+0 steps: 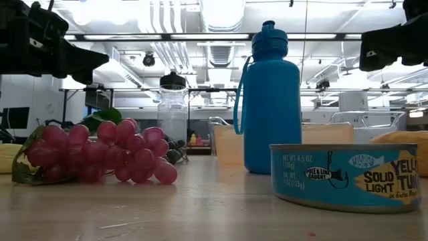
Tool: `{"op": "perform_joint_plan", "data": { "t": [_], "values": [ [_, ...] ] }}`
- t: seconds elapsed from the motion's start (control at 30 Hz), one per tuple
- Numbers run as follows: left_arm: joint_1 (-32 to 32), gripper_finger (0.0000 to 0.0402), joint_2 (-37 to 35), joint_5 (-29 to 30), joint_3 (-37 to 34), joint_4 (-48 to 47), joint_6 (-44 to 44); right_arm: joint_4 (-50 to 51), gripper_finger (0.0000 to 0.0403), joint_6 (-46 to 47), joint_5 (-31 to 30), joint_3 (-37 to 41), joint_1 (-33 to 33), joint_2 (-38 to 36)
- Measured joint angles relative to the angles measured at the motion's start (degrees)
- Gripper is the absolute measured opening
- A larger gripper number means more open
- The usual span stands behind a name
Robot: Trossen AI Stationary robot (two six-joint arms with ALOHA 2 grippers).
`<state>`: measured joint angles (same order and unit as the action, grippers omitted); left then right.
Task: Pick & Place Food Item
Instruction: Put the blue water bottle into the right transparent bin
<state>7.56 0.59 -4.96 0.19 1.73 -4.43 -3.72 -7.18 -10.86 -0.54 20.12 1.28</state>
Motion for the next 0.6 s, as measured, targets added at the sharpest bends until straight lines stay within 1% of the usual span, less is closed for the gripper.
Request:
{"op": "perform_joint_plan", "data": {
  "t": [0.1,0.27,0.4,0.6],
  "values": [
    [-0.01,0.0006,0.01,-0.01,-0.01,-0.01,0.00,-0.46,0.0008,-0.64,-0.04,0.00,0.00,0.00],
    [0.00,0.0006,0.00,-0.01,-0.01,0.00,0.00,-1.43,0.0008,1.84,-0.06,0.00,-0.02,0.00],
    [0.00,0.0006,0.00,0.00,0.00,-0.01,0.00,-1.98,0.0008,1.68,-0.08,0.00,0.00,0.00],
    [0.00,0.0006,0.00,-0.01,-0.01,0.00,0.00,-9.01,0.0008,-0.48,0.23,0.00,0.00,0.00]
  ]
}}
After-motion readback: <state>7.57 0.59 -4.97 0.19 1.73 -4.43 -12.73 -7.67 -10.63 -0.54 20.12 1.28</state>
